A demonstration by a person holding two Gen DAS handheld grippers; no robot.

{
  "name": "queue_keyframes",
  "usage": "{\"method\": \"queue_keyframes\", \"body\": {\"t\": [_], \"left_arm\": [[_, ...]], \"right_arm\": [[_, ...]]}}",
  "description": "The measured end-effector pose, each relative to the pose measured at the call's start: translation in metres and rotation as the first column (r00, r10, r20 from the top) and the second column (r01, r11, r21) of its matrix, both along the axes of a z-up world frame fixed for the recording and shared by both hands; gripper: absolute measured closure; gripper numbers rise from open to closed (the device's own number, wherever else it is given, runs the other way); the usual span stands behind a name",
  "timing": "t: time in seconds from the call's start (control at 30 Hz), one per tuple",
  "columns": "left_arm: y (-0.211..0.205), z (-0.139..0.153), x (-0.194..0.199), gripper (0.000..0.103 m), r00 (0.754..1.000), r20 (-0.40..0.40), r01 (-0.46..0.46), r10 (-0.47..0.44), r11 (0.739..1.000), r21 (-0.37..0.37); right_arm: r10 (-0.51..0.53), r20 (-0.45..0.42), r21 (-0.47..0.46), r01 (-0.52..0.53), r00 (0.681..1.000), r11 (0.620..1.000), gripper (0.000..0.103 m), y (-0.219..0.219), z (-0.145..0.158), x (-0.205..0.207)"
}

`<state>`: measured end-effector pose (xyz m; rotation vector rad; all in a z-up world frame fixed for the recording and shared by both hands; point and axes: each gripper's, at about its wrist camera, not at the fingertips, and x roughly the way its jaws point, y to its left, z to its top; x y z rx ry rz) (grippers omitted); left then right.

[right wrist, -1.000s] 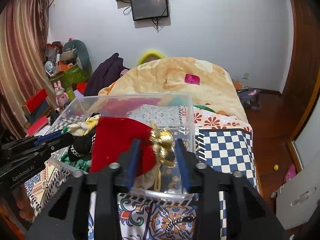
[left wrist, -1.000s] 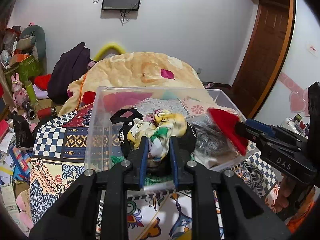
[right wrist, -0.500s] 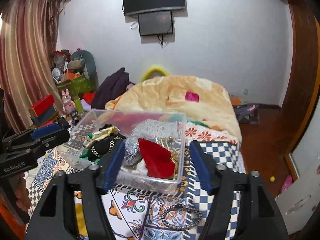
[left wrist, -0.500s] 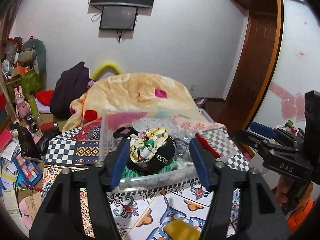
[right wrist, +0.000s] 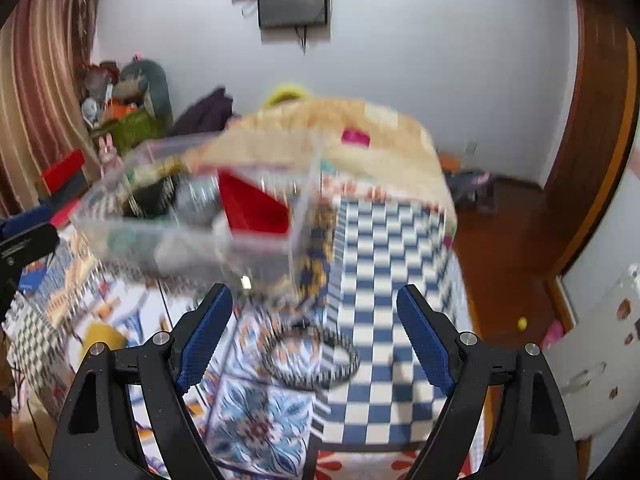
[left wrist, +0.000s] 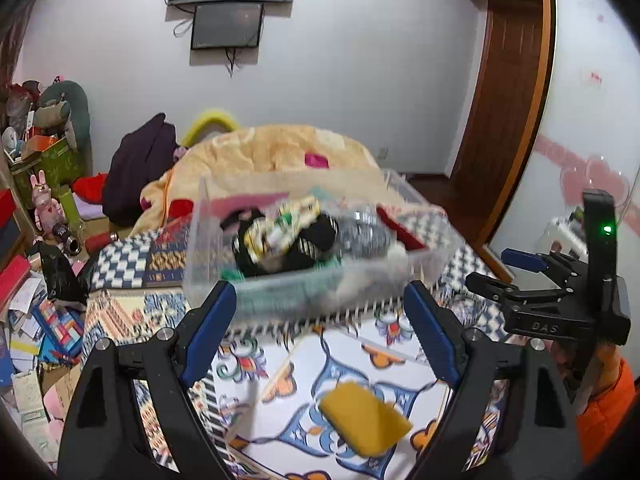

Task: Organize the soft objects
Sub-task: 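Grasp the yellow sponge with the left tool while the right tool grasps the braided cord, then carry the sponge and cord into the clear box and open both tools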

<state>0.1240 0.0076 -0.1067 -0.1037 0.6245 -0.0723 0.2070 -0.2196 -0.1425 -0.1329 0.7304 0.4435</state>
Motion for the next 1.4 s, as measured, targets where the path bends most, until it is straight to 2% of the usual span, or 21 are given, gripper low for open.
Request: {"method": "queue_keyframes", "body": {"t": [0.2,0.3,0.4,0.5,0.57,0.6,0.67,0.73,0.97,1.4], "left_arm": [[-0.010,-0.031,-0.001,0.017,0.996,-0.090,0.025,-0.029,0.999,-0.047],[-0.016,-0.044,-0.005,0.017,0.992,-0.125,0.030,-0.036,0.999,-0.045],[-0.022,-0.053,-0.010,0.017,0.989,-0.144,0.041,-0.045,0.999,-0.030],[-0.025,-0.062,-0.014,0.020,0.985,-0.165,0.051,-0.058,0.998,-0.045],[-0.025,-0.067,-0.017,0.032,0.981,-0.181,0.055,-0.065,0.997,-0.057],[-0.025,-0.069,-0.017,0.035,0.979,-0.191,0.059,-0.070,0.996,-0.065],[-0.022,-0.074,-0.018,0.047,0.976,-0.206,0.059,-0.075,0.995,-0.086],[-0.019,-0.077,-0.021,0.052,0.974,-0.212,0.056,-0.079,0.992,-0.115],[-0.011,-0.067,-0.030,0.062,0.982,-0.180,0.030,-0.050,0.994,-0.109],[0.013,-0.013,-0.029,0.063,0.999,-0.040,-0.005,0.002,0.997,-0.071]], "right_arm": [[0.021,-0.079,-0.064,-0.026,0.997,0.998,0.022,0.005,-0.039,0.005],[0.023,-0.084,-0.072,-0.029,0.996,0.997,0.024,0.006,-0.046,0.005],[0.030,-0.061,-0.083,-0.035,0.998,0.996,0.039,0.007,-0.048,0.000],[0.042,-0.051,-0.082,-0.046,0.998,0.996,0.056,0.010,-0.048,-0.005],[0.049,-0.049,-0.079,-0.053,0.998,0.995,0.071,0.010,-0.048,-0.009],[0.049,-0.048,-0.078,-0.053,0.998,0.996,0.074,0.011,-0.047,-0.011],[0.050,-0.049,-0.071,-0.054,0.998,0.996,0.083,0.011,-0.047,-0.011],[0.060,-0.054,-0.054,-0.063,0.997,0.997,0.089,0.012,-0.047,-0.014],[0.083,-0.027,-0.002,-0.083,0.996,0.997,0.089,0.009,-0.037,-0.025],[0.133,0.120,0.073,-0.142,0.984,0.987,0.089,0.020,0.016,-0.043]]}}
